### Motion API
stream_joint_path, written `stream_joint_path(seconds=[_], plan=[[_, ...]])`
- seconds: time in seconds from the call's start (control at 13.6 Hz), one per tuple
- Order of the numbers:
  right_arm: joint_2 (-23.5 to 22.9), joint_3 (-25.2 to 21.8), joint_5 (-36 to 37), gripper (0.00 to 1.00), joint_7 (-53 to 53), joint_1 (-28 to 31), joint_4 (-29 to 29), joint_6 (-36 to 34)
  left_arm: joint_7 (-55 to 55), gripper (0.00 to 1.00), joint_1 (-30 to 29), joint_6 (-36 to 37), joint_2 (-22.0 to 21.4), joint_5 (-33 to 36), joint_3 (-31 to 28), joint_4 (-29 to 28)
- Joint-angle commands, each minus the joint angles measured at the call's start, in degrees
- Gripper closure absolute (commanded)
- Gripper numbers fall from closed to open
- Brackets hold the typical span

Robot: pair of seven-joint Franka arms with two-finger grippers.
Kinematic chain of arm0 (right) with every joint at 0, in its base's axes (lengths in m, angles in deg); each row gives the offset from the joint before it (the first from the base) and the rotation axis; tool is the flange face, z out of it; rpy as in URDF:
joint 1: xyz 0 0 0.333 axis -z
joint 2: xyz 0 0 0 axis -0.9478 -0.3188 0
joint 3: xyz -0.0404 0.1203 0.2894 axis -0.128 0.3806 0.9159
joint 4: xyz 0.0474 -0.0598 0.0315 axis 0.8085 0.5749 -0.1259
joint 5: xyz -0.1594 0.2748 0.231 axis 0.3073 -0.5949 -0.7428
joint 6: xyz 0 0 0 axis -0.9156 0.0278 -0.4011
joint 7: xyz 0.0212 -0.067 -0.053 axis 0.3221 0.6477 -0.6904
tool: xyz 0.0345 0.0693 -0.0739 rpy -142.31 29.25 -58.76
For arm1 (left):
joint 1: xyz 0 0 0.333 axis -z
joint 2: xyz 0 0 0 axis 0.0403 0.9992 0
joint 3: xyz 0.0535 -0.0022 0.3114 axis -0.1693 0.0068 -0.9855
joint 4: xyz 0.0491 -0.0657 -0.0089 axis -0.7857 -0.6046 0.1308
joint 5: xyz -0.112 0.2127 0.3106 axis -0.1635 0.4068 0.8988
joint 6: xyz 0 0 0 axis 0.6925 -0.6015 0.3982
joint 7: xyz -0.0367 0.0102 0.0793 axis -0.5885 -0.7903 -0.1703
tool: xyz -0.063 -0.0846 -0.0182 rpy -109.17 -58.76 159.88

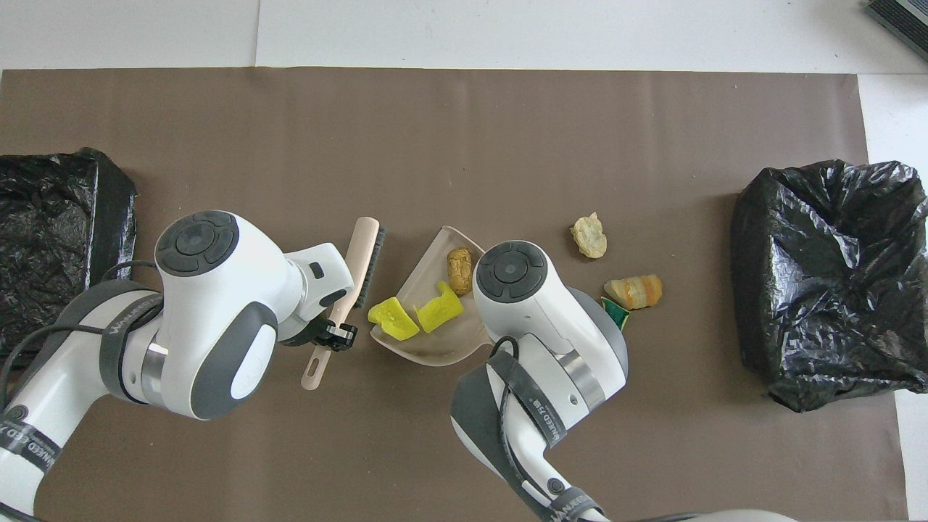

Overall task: Sweep and dump trash in bin
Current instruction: 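Sweep the yellow sponges into the dustpan with the left gripper's brush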

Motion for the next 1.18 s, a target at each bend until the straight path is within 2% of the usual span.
stream_joint_path(seconds=[0.0,0.66,1.1], plan=[[1.11,0.43,-1.18,1.0,-0.23,0.49,2.14,1.98,-0.41,1.0,-0.94,-3.29,-1.38,-0.93,0.38,-3.99],[1.38,0.43,-1.18,1.0,-0.23,0.49,2.58,2.07,-1.02,1.0,-1.03,-1.71,-0.85,-0.32,0.29,-2.77],[1.38,0.34,-1.18,1.0,-0.23,0.49,2.58,1.37,-7.0,1.0,-0.15,-3.91,-1.11,0.21,0.46,-3.47]])
